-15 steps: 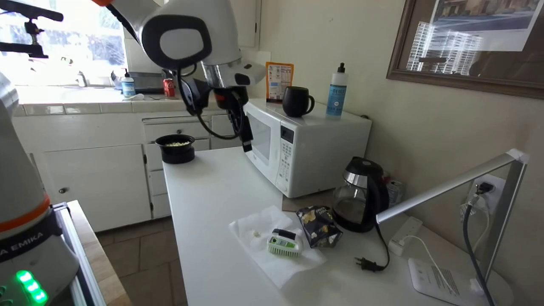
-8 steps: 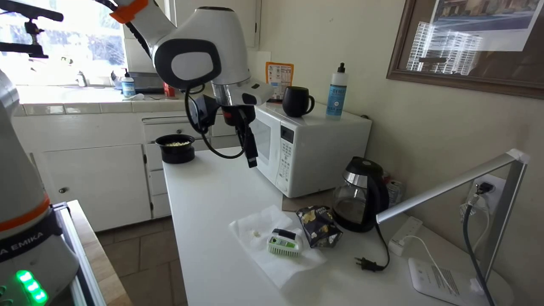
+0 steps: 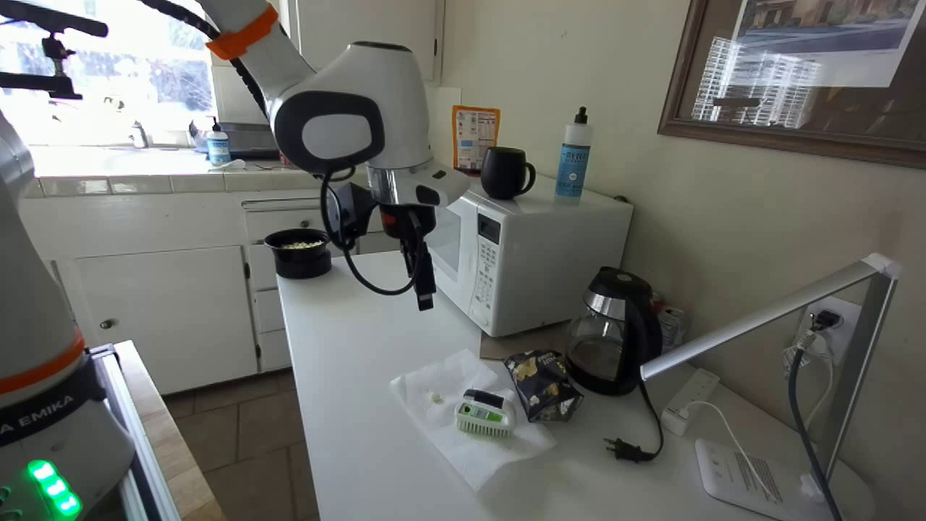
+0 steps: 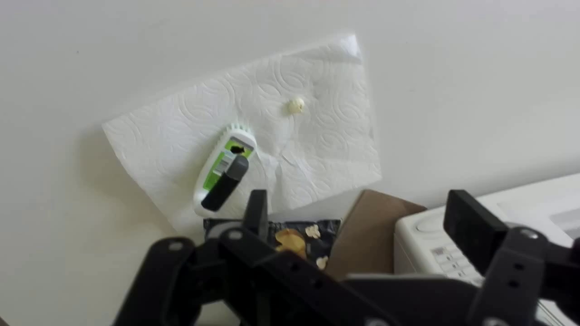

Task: Put the white object in the black packet

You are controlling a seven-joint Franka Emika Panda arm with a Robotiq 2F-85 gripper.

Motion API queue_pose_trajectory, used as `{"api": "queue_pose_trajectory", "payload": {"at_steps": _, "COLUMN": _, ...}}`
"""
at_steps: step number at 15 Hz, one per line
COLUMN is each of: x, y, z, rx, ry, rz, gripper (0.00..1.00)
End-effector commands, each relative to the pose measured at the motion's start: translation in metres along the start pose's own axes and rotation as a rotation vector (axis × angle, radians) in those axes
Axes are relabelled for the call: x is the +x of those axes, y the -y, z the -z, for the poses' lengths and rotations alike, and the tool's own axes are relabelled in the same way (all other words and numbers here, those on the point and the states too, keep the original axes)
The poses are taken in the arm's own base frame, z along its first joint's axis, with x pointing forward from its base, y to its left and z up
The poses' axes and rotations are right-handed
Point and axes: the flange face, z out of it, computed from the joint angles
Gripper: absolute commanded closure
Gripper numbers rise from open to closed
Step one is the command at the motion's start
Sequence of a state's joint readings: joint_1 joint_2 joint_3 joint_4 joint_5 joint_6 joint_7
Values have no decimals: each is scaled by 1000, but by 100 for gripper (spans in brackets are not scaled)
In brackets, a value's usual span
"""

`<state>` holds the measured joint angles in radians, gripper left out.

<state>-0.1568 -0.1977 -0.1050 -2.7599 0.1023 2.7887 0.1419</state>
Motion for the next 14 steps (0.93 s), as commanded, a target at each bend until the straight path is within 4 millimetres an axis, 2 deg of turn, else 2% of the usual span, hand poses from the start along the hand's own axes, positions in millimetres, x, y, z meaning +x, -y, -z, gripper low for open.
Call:
{"api": "queue_pose_trajectory", "payload": {"at_steps": 1, "x": -4, "y": -15, "z": -49, "rx": -56, "ry": 89, "rz": -29, "gripper": 0}}
{"api": "queue_pose_trajectory", "payload": {"at_steps": 7, "x": -4, "y": -23, "z": -107, "rx": -96, "ry": 175, "rz": -39, "gripper": 0}}
{"api": "queue_pose_trajectory", "payload": {"at_steps": 14, "x": 1, "y": -25, "z": -159, "rx": -84, "ry": 262, "rz": -86, "gripper": 0}}
